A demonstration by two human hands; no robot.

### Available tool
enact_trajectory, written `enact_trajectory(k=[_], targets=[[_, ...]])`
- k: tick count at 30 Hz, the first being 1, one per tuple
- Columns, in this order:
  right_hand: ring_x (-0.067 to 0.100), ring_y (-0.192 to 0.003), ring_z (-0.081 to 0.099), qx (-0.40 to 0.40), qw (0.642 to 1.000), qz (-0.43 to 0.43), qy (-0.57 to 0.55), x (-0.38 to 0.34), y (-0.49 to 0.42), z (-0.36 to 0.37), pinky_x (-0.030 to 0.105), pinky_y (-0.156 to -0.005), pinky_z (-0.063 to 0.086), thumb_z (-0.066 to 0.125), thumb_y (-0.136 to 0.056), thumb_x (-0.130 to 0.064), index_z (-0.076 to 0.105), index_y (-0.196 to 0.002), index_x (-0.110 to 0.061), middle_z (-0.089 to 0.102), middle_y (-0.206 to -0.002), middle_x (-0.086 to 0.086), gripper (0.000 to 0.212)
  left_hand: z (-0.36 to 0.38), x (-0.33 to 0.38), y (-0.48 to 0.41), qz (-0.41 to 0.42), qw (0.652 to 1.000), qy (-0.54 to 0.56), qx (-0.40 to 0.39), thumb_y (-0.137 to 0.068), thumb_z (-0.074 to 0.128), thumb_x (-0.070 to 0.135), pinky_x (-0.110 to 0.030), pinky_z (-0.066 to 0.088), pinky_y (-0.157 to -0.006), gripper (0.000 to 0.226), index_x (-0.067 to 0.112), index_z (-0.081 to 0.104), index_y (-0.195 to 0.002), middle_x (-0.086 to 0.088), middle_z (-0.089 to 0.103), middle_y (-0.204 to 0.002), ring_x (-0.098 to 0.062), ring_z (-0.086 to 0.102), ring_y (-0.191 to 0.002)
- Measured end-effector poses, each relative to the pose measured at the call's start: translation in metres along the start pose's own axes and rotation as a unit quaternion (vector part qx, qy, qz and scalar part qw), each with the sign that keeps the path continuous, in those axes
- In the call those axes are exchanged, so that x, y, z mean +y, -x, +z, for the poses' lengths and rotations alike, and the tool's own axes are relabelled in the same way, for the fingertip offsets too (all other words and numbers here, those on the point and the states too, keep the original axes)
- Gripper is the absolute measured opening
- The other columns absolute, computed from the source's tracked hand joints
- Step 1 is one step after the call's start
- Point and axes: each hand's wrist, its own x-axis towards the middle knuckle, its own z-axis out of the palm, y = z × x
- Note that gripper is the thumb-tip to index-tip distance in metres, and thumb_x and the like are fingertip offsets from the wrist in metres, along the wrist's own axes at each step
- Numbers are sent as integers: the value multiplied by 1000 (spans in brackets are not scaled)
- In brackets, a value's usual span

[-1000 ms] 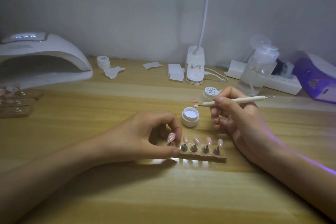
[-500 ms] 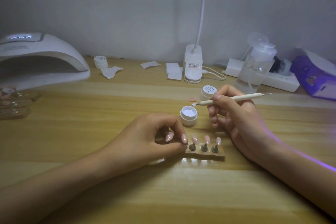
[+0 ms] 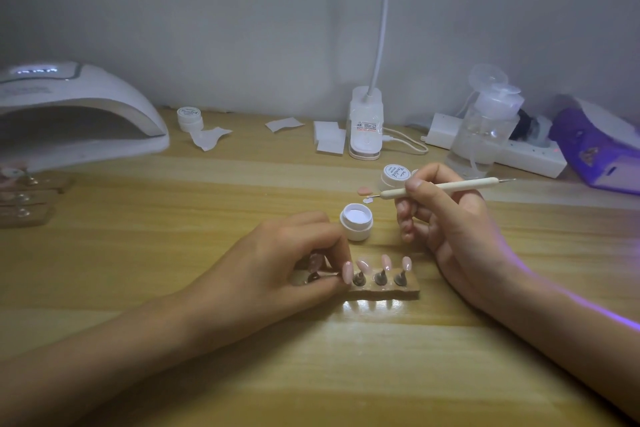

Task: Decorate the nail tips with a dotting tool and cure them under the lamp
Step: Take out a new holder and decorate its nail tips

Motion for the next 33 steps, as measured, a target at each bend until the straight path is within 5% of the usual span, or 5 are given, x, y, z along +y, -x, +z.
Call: enact_trajectory(k=[10, 13, 18, 24, 33], targets=[[13, -55, 55, -10, 989, -88, 117, -5, 2, 0, 23, -50, 48, 63, -86, -25, 47, -77, -11, 59, -60, 1, 23, 3, -2, 0, 36, 998, 37, 19, -85, 74, 15, -15, 43, -69, 18, 27, 62, -78, 6, 61, -98, -14, 60, -88], [15, -54, 54, -33, 984, -81, 158, -4, 1, -1, 24, -50, 48, 62, -92, -19, 47, -77, -11, 59, -59, 1, 23, 1, -2, -1, 6, 987, 159, 21, -84, 72, 18, -16, 46, -68, 10, 14, 65, -78, 4, 63, -98, -12, 63, -90], [19, -55, 53, -47, 979, -52, 190, -1, -2, 1, 28, -47, 50, 62, -93, -17, 47, -78, -10, 58, -59, 2, 23, -8, -8, -10, -47, 958, 273, 67, -80, 68, 33, -50, 49, -76, 23, 12, 59, -84, 2, 73, -93, -17, 66, -88], [17, -57, 53, -53, 981, -38, 185, 0, -3, 1, 29, -49, 53, 63, -92, -17, 47, -78, -10, 58, -59, 1, 23, -5, -21, -22, -97, 949, 280, 105, -77, 73, 28, -34, 50, -76, 8, 29, 66, -76, -2, 73, -91, -16, 65, -85], [16, -57, 55, -56, 979, -41, 190, 1, -4, 1, 29, -50, 54, 64, -93, -17, 48, -77, -11, 58, -59, 1, 23, -3, -25, -21, -97, 946, 295, 92, -77, 74, 27, -26, 50, -77, 4, 27, 70, -78, -1, 74, -91, -18, 66, -86]])
